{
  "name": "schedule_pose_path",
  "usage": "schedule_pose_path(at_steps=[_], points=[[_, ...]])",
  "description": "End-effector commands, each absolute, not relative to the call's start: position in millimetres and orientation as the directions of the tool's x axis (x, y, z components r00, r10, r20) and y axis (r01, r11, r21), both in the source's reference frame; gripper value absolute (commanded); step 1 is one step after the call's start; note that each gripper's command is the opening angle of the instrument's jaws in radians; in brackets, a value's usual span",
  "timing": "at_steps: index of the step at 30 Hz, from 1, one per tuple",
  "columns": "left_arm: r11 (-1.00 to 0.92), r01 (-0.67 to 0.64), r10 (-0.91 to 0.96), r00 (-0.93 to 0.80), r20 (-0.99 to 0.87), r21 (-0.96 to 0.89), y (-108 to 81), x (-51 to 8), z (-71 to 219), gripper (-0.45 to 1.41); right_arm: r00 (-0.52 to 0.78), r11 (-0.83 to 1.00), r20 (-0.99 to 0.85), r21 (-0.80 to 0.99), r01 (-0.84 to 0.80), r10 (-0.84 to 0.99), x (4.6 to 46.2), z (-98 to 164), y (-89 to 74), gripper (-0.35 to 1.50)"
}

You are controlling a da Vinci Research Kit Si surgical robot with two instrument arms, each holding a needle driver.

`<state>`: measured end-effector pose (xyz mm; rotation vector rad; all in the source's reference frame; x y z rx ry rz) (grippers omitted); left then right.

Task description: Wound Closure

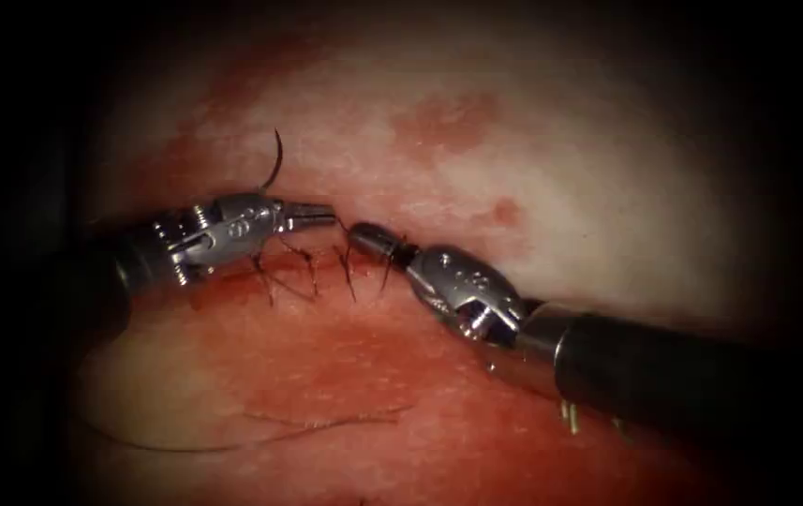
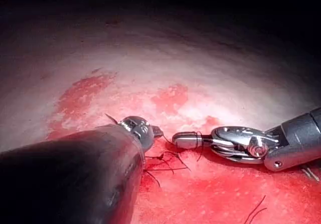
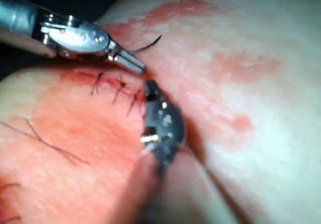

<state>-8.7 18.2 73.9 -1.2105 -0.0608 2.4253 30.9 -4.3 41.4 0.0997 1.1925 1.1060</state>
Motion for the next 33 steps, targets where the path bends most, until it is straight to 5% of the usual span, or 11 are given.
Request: schedule_pose_path(at_steps=[1, 33], points=[[-0.907, -0.356, 0.393, -0.528, -0.753, -0.224, 19.1, -9.2, 74.7, -0.45, -0.053, 0.513, -0.689, 0.586, -0.627, 0.723, 31.5, 41.6, -4.6, -0.35], [-0.863, -0.457, 0.441, -0.478, -0.76, -0.214, 29.0, -8.2, 78.2, -0.45, -0.037, 0.535, -0.708, 0.565, -0.628, 0.705, 29.9, 37.9, -10.2, -0.35]])
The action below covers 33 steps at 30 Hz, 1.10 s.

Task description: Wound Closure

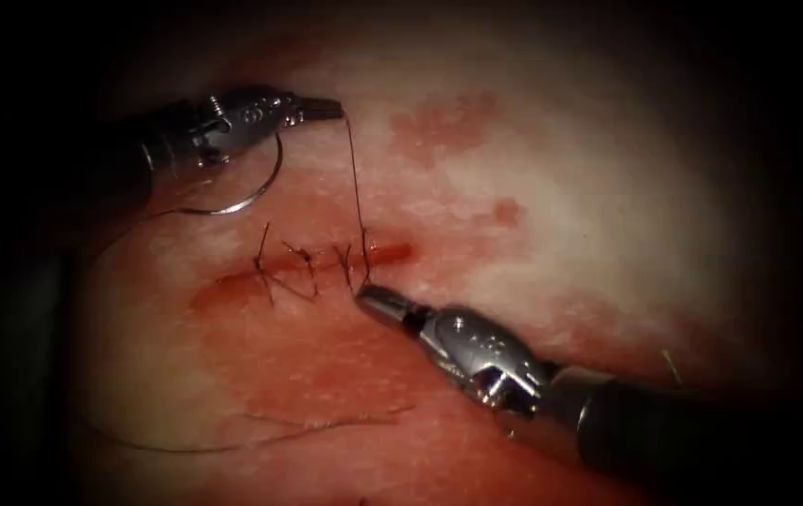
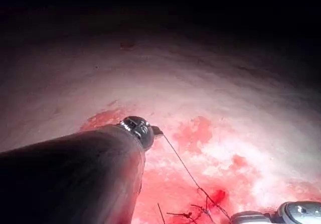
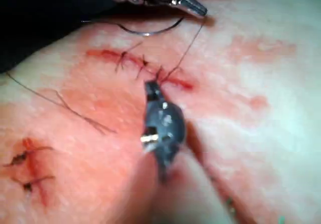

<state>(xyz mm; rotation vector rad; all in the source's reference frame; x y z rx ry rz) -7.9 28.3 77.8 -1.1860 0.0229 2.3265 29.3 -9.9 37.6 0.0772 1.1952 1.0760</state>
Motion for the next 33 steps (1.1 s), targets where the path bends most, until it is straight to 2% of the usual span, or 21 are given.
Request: schedule_pose_path(at_steps=[1, 33], points=[[-0.862, -0.46, 0.442, -0.477, -0.76, -0.212, 29.1, -8.2, 78.3, -0.45, -0.037, 0.535, -0.708, 0.565, -0.628, 0.705, 29.9, 37.8, -10.3, -0.35], [-0.856, -0.492, 0.419, -0.486, -0.767, -0.156, 31.9, -7.1, 84.4, -0.45, -0.017, 0.563, -0.712, 0.569, -0.599, 0.702, 29.0, 35.2, -15.0, -0.35]])
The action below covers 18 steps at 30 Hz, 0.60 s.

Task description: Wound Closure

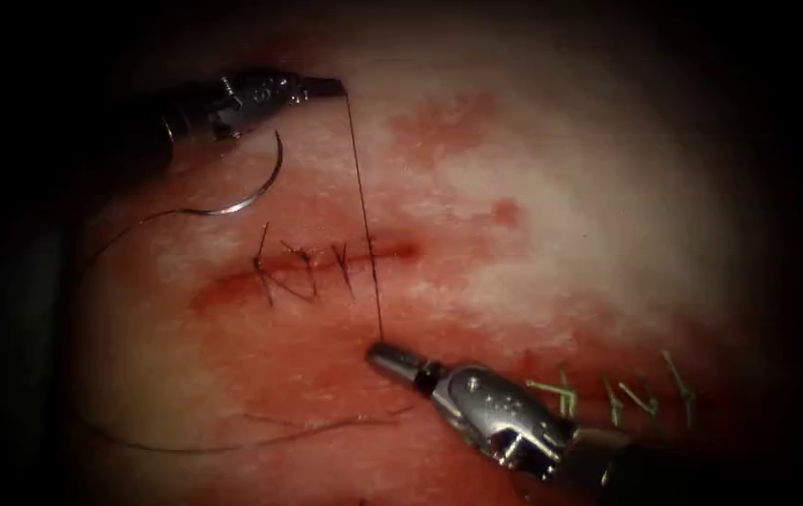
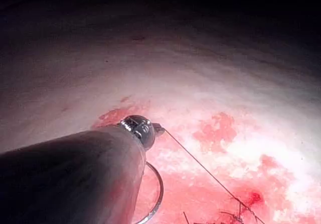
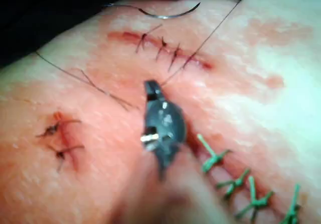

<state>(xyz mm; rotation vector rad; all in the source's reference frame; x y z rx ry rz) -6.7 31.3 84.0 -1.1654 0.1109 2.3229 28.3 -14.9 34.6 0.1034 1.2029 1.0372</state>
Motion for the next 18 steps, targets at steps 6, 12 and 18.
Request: schedule_pose_path(at_steps=[6, 12, 18], points=[[-0.853, -0.496, 0.43, -0.487, -0.76, -0.165, 31.7, -7.2, 84.3, -0.45, -0.009, 0.566, -0.709, 0.57, -0.596, 0.705, 29.0, 35.2, -15.1, -0.35], [-0.841, -0.492, 0.471, -0.463, -0.751, -0.224, 29.4, -7.7, 81.6, -0.45, -0.013, 0.571, -0.706, 0.583, -0.578, 0.708, 29.0, 35.7, -13.7, -0.35], [-0.838, -0.473, 0.495, -0.446, -0.746, -0.272, 26.3, -8.6, 75.9, -0.45, -0.028, 0.567, -0.705, 0.593, -0.571, 0.709, 29.0, 34.8, -12.8, 1.05]])
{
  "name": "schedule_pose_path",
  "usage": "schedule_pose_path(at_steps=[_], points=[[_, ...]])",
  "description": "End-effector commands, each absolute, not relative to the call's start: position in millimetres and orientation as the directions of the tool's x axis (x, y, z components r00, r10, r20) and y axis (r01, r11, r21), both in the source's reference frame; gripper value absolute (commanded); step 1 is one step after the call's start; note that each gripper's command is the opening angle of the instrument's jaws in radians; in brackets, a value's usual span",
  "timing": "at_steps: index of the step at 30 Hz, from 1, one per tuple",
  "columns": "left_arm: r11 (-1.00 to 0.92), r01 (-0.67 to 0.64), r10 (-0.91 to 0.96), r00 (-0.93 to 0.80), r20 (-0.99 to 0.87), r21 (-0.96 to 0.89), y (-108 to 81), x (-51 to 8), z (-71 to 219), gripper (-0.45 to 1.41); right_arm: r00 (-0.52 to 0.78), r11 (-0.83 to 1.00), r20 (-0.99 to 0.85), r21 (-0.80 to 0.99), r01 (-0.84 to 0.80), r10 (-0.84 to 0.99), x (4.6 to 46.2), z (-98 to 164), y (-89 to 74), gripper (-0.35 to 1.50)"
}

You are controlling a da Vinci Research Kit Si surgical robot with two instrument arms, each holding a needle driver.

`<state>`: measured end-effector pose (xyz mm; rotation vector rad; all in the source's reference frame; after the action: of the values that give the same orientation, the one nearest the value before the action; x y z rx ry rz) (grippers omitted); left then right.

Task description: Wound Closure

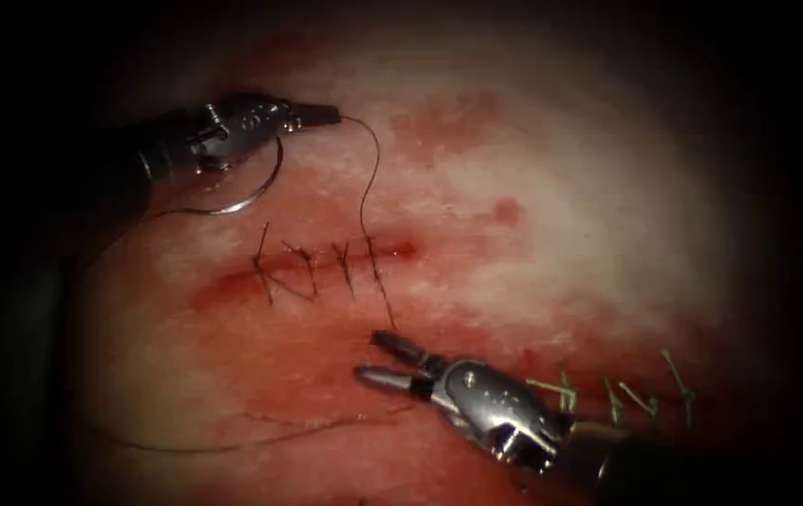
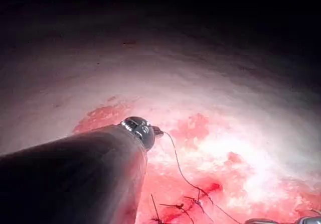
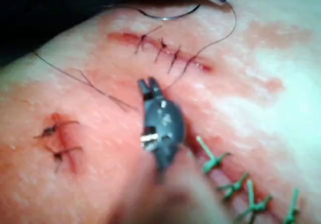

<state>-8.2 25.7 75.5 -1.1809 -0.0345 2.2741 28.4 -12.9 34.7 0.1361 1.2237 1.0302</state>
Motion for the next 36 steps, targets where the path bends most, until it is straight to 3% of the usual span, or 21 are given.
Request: schedule_pose_path(at_steps=[1, 3, 8, 11, 12, 13, 15, 16, 18, 36], points=[[-0.839, -0.47, 0.494, -0.444, -0.747, -0.276, 26.0, -8.7, 75.4, -0.45, -0.028, 0.566, -0.703, 0.595, -0.571, 0.71, 28.9, 34.6, -12.6, 1.1], [-0.842, -0.459, 0.494, -0.439, -0.751, -0.285, 24.1, -9.2, 73.3, -0.45, -0.026, 0.568, -0.695, 0.608, -0.555, 0.718, 28.1, 33.6, -11.8, 1.16], [-0.854, -0.424, 0.484, -0.432, -0.762, -0.302, 19.4, -10.4, 68.9, -0.45, -0.014, 0.577, -0.667, 0.655, -0.488, 0.745, 24.7, 30.5, -8.2, 1.11], [-0.862, -0.399, 0.474, -0.415, -0.777, -0.313, 17.5, -11.2, 67.2, -0.45, -0.005, 0.586, -0.657, 0.676, -0.448, 0.754, 23.3, 29.7, -6.2, 0.91], [-0.863, -0.395, 0.473, -0.412, -0.779, -0.314, 17.1, -11.5, 66.9, -0.45, -0.004, 0.585, -0.654, 0.68, -0.441, 0.756, 23.1, 29.8, -5.6, 0.81], [-0.865, -0.391, 0.469, -0.409, -0.783, -0.314, 16.3, -12.0, 66.3, -0.45, 0.008, 0.605, -0.665, 0.673, -0.426, 0.746, 22.8, 30.4, -4.2, 0.49], [-0.867, -0.389, 0.466, -0.407, -0.786, -0.312, 15.7, -12.6, 65.9, -0.45, 0.015, 0.613, -0.662, 0.685, -0.395, 0.749, 22.7, 31.4, -3.1, 0.26], [-0.868, -0.388, 0.463, -0.405, -0.789, -0.31, 15.1, -13.1, 65.8, -0.45, 0.028, 0.623, -0.659, 0.696, -0.358, 0.752, 22.7, 32.6, -2.3, 0.0], [-0.87, -0.387, 0.459, -0.403, -0.792, -0.307, 14.7, -13.7, 65.8, -0.45, 0.053, 0.638, -0.656, 0.709, -0.3, 0.753, 22.8, 34.9, -0.8, -0.3], [-0.895, -0.364, 0.399, -0.388, -0.831, -0.259, 12.7, -15.1, 67.0, -0.45, 0.024, 0.442, -0.441, 0.896, -0.048, 0.897, 27.1, 45.6, 3.0, -0.35]])
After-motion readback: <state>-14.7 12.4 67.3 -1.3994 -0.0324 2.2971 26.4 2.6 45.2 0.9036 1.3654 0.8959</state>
